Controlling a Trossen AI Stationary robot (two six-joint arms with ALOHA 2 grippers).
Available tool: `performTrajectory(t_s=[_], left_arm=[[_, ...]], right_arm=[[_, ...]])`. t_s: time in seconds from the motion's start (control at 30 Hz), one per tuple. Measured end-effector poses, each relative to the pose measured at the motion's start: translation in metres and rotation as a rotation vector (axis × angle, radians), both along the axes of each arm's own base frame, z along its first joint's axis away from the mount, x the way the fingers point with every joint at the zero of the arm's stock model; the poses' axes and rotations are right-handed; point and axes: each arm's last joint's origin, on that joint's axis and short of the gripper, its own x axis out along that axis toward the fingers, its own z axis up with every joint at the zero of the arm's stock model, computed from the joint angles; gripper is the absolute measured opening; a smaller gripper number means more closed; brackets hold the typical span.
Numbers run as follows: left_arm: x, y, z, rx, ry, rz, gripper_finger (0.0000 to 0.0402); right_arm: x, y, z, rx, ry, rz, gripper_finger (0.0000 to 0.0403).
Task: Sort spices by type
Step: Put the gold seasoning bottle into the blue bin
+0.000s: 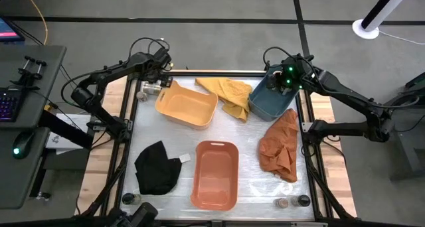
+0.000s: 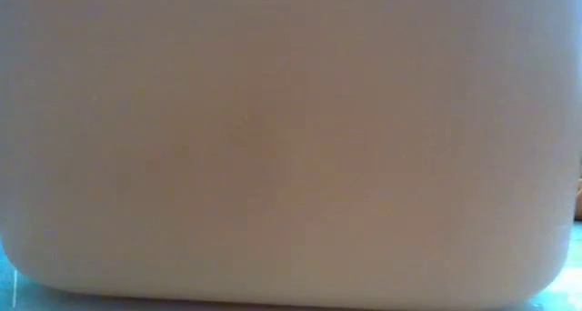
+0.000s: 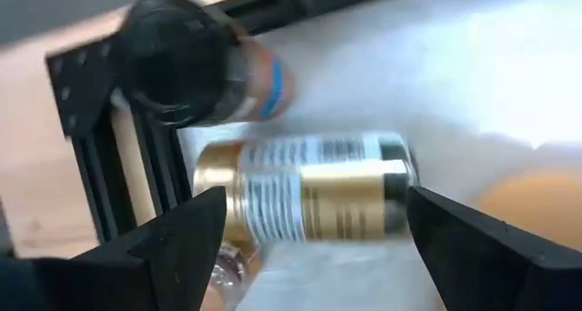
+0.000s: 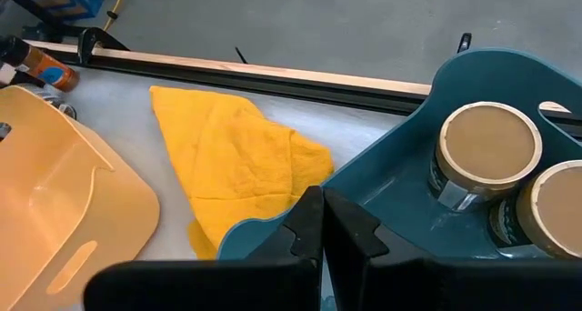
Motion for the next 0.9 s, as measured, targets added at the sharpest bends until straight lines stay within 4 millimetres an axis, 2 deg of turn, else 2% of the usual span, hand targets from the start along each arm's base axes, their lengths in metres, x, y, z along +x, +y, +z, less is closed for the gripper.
performTrajectory(t_s=[0.23, 0.37, 0.5, 0.7, 0.9], left_arm=[[0.012, -0.005, 0.009, -0.068, 0.052, -0.406, 0.0324], [0.016, -0.009, 0.008, -0.127, 0.036, -0.582, 0.0323], [0.022, -0.015, 0.001, -0.195, 0.098, -0.725, 0.0323], [0.029, -0.021, -0.013, -0.286, 0.289, -0.877, 0.0323], [0.033, -0.015, -0.031, -0.312, 0.468, -0.914, 0.0323]], right_arm=[[0.000, 0.000, 0.000, 0.002, -0.002, -0.002, 0.0000], [0.000, 0.000, 0.000, 0.013, -0.015, -0.019, 0.0000], [0.000, 0.000, 0.000, 0.024, -0.028, -0.036, 0.0000], [0.000, 0.000, 0.000, 0.035, -0.041, -0.052, 0.0000], [0.000, 0.000, 0.000, 0.048, -0.055, -0.068, 0.0000]])
